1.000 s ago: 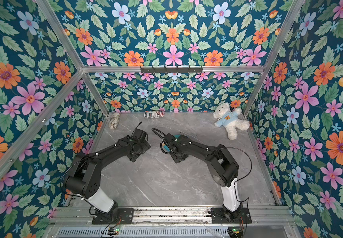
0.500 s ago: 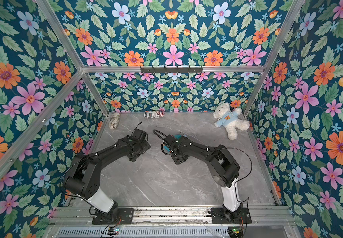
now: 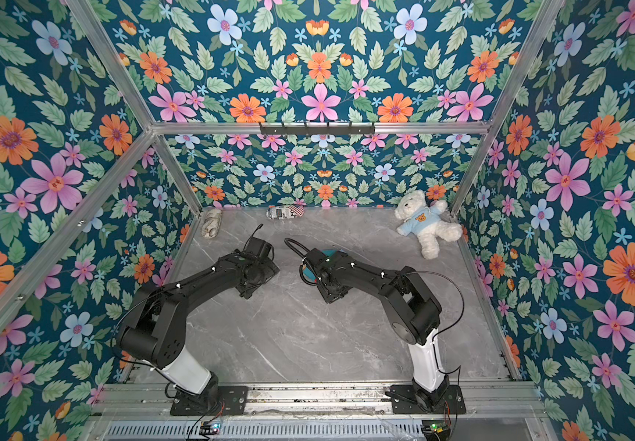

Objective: Assemble a heart with building blocks
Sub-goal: Assemble the building block at the center of the board.

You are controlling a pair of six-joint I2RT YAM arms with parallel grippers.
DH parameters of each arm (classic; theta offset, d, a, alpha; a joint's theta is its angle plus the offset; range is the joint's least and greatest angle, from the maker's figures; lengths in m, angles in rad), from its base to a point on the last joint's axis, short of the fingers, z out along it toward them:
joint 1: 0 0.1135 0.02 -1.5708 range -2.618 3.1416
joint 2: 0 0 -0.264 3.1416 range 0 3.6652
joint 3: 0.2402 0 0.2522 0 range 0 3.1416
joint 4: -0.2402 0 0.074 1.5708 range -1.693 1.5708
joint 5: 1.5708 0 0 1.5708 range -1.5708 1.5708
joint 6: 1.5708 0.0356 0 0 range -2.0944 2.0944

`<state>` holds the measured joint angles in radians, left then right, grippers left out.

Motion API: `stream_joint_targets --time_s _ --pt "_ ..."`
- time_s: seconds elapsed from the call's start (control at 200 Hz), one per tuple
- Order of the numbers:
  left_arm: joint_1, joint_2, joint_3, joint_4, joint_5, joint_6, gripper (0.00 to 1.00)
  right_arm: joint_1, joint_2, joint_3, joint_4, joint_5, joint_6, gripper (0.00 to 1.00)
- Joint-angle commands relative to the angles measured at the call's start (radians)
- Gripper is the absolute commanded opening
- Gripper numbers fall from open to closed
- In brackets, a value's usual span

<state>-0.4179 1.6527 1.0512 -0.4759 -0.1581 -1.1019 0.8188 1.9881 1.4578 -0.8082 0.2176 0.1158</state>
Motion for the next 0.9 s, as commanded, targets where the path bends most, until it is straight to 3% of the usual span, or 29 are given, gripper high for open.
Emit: stream_joint_targets --time_s 0.0,0.895 --pt "0.002 0.005 0.006 -0.009 -0.008 -0.004 0.99 0.000 0.005 0.003 0.001 0.017 0.011 0.14" --pt "0.001 0.014 0.015 -0.012 -0.009 0.005 0.99 -0.013 0.017 0.021 -0.002 0.032 0.029 0.14"
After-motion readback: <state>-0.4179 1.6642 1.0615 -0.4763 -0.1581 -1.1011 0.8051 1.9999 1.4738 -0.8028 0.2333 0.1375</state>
